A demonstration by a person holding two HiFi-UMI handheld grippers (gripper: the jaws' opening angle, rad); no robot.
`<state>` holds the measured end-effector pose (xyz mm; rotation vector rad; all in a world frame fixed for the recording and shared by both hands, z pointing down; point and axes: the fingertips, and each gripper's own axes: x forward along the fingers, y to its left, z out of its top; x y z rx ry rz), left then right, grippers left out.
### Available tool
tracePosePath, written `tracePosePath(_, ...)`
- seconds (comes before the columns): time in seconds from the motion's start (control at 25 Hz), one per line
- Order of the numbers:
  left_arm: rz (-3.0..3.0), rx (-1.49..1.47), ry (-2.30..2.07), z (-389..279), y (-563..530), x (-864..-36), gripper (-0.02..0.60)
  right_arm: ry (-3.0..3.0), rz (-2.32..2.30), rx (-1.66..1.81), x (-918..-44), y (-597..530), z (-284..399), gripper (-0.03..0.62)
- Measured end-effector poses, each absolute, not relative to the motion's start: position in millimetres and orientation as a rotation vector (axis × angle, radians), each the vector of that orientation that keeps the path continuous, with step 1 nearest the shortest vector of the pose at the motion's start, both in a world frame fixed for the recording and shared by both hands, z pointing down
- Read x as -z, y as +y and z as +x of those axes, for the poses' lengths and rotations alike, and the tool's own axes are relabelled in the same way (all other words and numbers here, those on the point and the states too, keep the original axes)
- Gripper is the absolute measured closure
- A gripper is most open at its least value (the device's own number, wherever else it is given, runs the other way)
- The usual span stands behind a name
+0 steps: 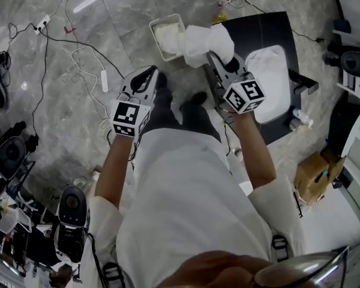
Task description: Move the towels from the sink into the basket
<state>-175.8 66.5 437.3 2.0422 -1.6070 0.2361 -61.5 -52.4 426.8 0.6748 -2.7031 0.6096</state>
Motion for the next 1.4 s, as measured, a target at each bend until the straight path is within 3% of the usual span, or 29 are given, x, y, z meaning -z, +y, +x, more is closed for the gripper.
tracePosePath(0.36, 1.882, -0.262, -1.588, -210, 62, -593, 0.571, -2.409, 0.665, -0.749, -664, -72, -119, 0.485)
tracePosePath(0.68, 1.828, -0.34, -1.547, -209, 49, -712, 0.571, -2.173, 0.683, -0.74, -859, -90, -124, 0.471)
tracePosePath(0.76, 1.832, -0.351, -1.547, -209, 40, -739, 0.571, -2.13, 0.667, -0.728, -902, -97, -123, 0.432)
tracePosePath(0.84, 1.831, -0.356, -1.542, -208, 34, -770, 0.571, -2.091, 0.66, -0.702, -943, -103, -119, 0.327)
tracePosePath(0.88, 1.826, -0.364, -1.536, -208, 32, -788, 0.571, -2.072, 0.657, -0.681, -960, -104, -117, 0.315)
tracePosePath(1.12, 1.801, -0.422, -1.454, -196, 34, -874, 0.571, -2.061, 0.605, -0.654, -1006, -86, -108, 0.307)
tracePosePath(1.4, 1.821, -0.42, -1.4, -168, 30, -870, 0.571, -2.084, 0.609, -0.675, -980, -64, -85, 0.318)
